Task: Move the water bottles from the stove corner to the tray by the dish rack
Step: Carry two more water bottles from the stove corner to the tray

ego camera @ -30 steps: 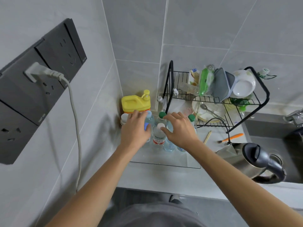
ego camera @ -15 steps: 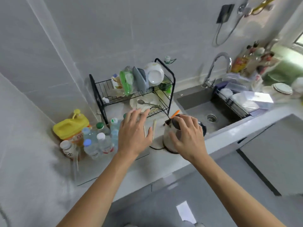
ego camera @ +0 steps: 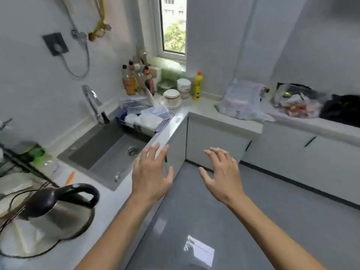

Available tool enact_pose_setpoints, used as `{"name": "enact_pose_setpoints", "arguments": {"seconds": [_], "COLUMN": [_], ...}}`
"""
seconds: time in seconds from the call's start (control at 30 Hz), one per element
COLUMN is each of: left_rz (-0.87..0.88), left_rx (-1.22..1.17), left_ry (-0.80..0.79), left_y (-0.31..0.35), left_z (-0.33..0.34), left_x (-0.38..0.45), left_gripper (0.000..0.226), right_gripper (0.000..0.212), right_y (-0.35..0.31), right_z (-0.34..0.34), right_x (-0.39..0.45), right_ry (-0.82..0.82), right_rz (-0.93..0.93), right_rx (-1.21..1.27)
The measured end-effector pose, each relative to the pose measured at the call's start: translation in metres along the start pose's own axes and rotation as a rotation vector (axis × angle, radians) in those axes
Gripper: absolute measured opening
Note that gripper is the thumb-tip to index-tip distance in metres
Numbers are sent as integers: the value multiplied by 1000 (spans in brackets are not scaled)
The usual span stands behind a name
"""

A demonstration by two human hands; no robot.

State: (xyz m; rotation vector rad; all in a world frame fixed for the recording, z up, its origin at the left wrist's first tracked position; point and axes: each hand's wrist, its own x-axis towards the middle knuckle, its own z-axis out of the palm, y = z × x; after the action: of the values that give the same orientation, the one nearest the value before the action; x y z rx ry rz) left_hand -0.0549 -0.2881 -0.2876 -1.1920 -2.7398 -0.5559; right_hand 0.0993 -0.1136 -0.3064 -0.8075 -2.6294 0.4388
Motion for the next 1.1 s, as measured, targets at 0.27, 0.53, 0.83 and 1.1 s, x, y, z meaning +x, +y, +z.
{"name": "enact_pose_setpoints", "arguments": {"seconds": [0.27, 0.53, 0.83, 1.1], "left_rz": [458, 741, 991, 1109], "left_rx": [-8, -152, -235, -270], "left_ry": [-196, -308, -383, -384], "left_y": [232, 445, 683, 851], "left_z": [111, 229, 309, 375], "left_x": [98, 169, 261, 295], "left_gripper": [71, 70, 70, 69], "right_gripper": [62, 59, 59, 60], "right_y": [210, 400, 576, 722], "right_z": [-85, -157, -235, -289], "right_x": [-52, -65, -51, -41], "right_ry": [200, 307, 377, 446], "right_rz": [466, 770, 1021, 1083], "right_rx": [-67, -178, -214, -207]}}
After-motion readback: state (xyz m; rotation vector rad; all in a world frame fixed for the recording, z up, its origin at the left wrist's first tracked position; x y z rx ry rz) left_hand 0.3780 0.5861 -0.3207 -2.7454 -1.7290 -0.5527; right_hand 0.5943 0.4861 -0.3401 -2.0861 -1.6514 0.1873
